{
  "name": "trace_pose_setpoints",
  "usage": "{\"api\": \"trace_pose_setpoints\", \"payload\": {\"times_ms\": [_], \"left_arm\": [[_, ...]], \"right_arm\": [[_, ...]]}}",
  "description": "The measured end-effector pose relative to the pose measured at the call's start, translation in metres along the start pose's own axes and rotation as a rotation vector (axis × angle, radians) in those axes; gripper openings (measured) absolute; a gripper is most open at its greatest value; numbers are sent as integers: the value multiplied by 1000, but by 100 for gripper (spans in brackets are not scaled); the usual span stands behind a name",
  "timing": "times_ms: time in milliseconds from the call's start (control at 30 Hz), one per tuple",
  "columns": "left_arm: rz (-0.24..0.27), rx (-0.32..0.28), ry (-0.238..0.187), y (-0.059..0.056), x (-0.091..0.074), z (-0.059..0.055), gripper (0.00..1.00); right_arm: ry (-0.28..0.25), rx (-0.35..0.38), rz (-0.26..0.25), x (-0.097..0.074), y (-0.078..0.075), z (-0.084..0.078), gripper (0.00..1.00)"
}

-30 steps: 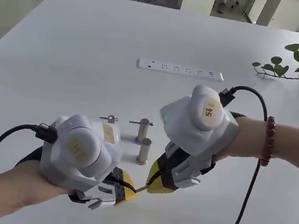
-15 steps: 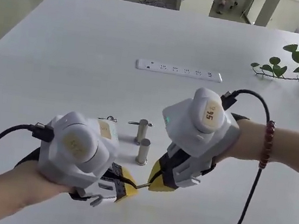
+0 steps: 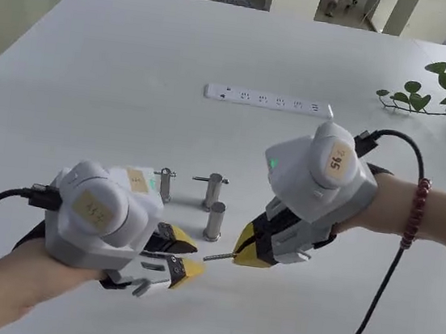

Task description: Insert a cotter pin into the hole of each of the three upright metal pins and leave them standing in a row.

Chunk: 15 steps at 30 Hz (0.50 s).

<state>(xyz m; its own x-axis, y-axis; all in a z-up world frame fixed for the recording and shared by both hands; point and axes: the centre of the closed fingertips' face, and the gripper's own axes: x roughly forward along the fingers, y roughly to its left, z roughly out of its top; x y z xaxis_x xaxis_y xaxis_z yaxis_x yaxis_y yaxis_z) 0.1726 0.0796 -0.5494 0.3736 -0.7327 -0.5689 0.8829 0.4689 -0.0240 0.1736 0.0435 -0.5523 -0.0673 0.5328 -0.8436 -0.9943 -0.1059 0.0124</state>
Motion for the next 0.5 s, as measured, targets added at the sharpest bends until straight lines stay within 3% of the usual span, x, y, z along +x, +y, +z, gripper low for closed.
{"api": "trace_pose_setpoints", "payload": {"times_ms": [100, 200, 500], "left_arm": [[36, -8, -32, 7, -1, 2, 19], [57, -57, -69, 15, -1, 4, 21], [119, -107, -123, 31, 2, 4, 23]], "right_arm": [[-5, 19, -22, -3, -6, -5, 0], [-14, 34, -40, -5, -11, -8, 0], [-49, 102, -99, -18, -30, -17, 0]]}}
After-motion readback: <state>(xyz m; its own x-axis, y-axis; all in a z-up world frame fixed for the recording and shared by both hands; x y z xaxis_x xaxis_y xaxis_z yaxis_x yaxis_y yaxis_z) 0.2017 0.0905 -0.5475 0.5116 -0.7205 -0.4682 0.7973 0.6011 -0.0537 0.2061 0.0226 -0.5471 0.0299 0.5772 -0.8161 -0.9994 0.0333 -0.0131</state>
